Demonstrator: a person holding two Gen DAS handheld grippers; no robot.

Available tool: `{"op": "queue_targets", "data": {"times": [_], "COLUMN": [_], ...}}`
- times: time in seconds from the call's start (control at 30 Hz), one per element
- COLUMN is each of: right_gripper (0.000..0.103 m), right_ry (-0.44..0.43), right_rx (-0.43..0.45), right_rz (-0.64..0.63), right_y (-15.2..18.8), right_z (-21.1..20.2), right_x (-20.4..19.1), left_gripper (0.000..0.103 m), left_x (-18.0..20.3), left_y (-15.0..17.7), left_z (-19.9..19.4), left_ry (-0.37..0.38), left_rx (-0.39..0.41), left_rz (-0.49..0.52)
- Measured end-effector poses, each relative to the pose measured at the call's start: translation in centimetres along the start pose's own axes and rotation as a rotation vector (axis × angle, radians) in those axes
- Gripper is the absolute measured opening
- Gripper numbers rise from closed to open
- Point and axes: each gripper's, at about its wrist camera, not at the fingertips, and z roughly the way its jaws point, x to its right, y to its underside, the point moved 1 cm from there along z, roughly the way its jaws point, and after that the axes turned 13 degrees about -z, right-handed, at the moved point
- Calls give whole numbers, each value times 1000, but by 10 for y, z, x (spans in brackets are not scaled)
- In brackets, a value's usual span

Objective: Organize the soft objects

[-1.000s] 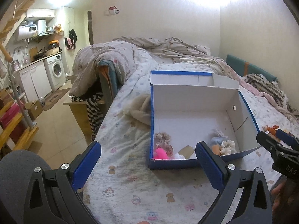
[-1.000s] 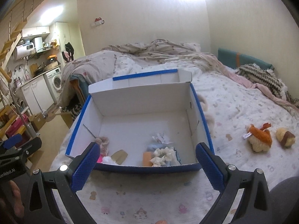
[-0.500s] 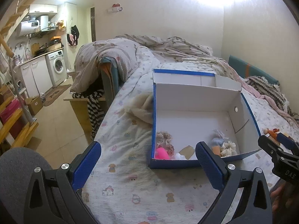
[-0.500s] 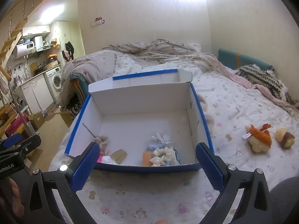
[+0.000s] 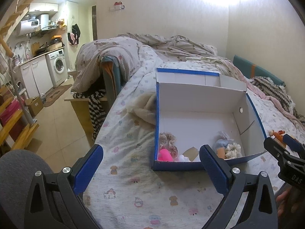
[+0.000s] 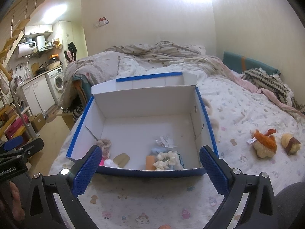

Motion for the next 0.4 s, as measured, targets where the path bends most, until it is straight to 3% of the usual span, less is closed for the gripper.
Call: {"op": "queue_targets", "data": {"times": [0.4], "right_gripper": [103], "right_ry": [-1], "right_rx": [8], "right_rz": [-1], "right_y": [-1], "right_z": [0], "right_x": [-2], "left_gripper": [101], "left_x": [2], "left_y": [2], "left_z": [0], "left_ry": [15], "left_rx": [-13], "left_rz": [12]}}
